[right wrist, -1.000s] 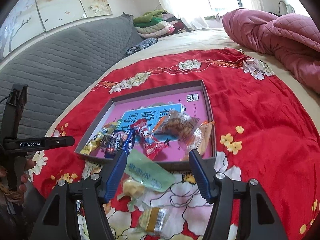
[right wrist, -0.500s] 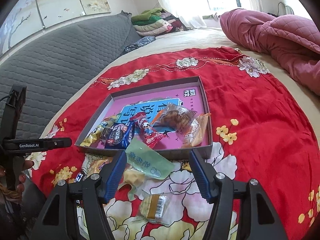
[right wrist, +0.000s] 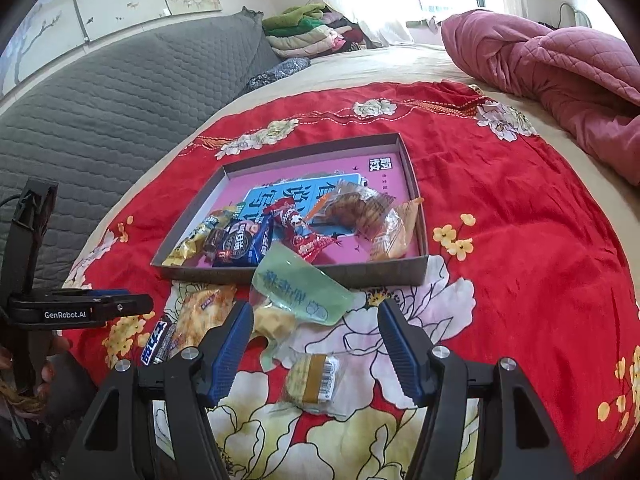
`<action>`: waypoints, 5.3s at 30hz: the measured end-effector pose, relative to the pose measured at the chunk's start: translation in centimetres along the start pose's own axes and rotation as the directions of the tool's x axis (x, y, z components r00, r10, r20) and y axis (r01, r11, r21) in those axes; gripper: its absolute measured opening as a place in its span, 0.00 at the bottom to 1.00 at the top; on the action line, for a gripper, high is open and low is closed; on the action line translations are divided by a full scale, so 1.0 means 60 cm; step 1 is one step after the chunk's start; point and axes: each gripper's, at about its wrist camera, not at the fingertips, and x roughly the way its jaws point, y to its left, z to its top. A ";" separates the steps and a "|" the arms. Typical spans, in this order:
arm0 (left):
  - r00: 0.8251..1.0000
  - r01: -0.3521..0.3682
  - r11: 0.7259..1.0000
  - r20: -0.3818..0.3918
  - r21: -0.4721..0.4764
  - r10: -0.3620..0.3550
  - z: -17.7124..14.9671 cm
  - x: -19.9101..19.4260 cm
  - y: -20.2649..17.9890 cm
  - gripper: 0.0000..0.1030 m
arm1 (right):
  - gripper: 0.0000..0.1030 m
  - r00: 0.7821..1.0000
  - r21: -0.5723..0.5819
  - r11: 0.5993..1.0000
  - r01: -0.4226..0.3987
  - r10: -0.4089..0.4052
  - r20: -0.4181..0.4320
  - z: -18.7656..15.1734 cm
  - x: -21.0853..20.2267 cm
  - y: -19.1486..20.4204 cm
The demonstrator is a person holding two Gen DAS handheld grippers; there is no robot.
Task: Organize snacks
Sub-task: 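Withdraw both open tools from the tray toward the snacks on the bedspread, then grasp the Snickers bar with the left tool while the right tool grasps the square cookie packet, then lift and carry the Snickers bar and cookie packet over the tray with both tools, then open the right tool to drop the cookie packet while the left tool releases the Snickers bar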
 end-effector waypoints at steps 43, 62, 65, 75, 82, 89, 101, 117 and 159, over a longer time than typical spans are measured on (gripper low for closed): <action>0.992 -0.012 1.000 -0.126 0.011 0.013 -0.045 0.058 -0.022 0.57 | 0.62 0.967 -0.071 0.997 0.035 -0.052 -0.250 -0.048 0.081 0.019; 0.992 -0.011 1.000 -0.122 -0.009 0.010 -0.049 0.069 -0.018 0.57 | 0.37 0.974 -0.036 0.997 0.061 -0.067 -0.215 -0.042 0.073 -0.005; 0.993 -0.002 1.000 -0.114 -0.017 0.000 -0.050 0.067 -0.013 0.57 | 0.36 0.976 -0.025 0.998 0.062 -0.066 -0.206 -0.041 0.070 -0.008; 0.995 0.031 0.999 -0.099 -0.017 -0.033 -0.052 0.058 -0.009 0.38 | 0.36 0.982 -0.003 0.999 0.046 -0.046 -0.182 -0.036 0.061 -0.013; 0.995 0.030 0.999 -0.095 0.012 -0.029 -0.054 0.054 -0.019 0.32 | 0.34 0.986 -0.003 1.000 0.030 -0.030 -0.161 -0.033 0.056 -0.011; 0.996 0.032 0.999 -0.088 0.012 -0.030 -0.054 0.044 -0.018 0.31 | 0.34 0.992 -0.015 1.000 0.014 -0.016 -0.129 -0.029 0.046 -0.005; 0.998 0.041 0.999 -0.056 -0.003 -0.041 -0.050 0.012 -0.014 0.29 | 0.34 0.998 -0.024 1.000 -0.017 0.016 -0.066 -0.018 0.027 0.001; 0.999 0.029 0.999 0.017 -0.023 -0.028 -0.027 -0.025 -0.007 0.29 | 0.34 0.999 -0.012 0.999 -0.042 0.042 -0.005 -0.005 0.013 -0.007; 0.994 0.008 1.000 0.111 -0.003 -0.008 0.075 -0.021 -0.059 0.28 | 0.34 0.992 0.063 0.994 -0.091 0.085 0.097 0.034 0.010 -0.053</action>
